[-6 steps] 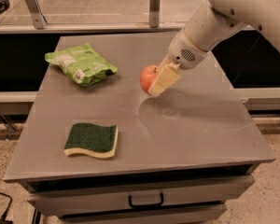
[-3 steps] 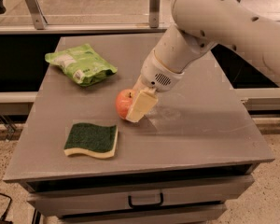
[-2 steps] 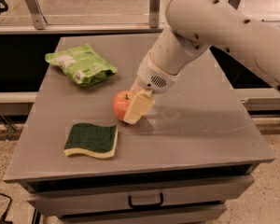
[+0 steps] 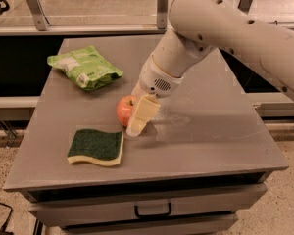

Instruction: Move apple near sponge

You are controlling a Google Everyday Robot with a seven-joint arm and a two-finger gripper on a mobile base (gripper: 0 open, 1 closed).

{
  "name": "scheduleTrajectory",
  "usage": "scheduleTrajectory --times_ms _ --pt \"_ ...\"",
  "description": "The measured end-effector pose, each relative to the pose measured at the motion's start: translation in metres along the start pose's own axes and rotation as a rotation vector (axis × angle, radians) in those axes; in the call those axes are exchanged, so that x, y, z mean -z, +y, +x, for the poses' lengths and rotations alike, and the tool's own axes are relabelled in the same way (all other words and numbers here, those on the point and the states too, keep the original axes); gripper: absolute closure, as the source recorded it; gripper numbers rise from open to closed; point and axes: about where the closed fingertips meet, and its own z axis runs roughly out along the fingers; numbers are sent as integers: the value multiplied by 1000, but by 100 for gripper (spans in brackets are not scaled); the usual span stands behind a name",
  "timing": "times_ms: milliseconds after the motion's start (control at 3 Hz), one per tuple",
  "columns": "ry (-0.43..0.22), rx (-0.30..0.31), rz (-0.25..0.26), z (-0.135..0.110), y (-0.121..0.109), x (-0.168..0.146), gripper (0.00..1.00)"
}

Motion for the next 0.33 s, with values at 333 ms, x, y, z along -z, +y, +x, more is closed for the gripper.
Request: scheduleTrajectory --times_ms 333 --pt "0 0 0 0 0 0 0"
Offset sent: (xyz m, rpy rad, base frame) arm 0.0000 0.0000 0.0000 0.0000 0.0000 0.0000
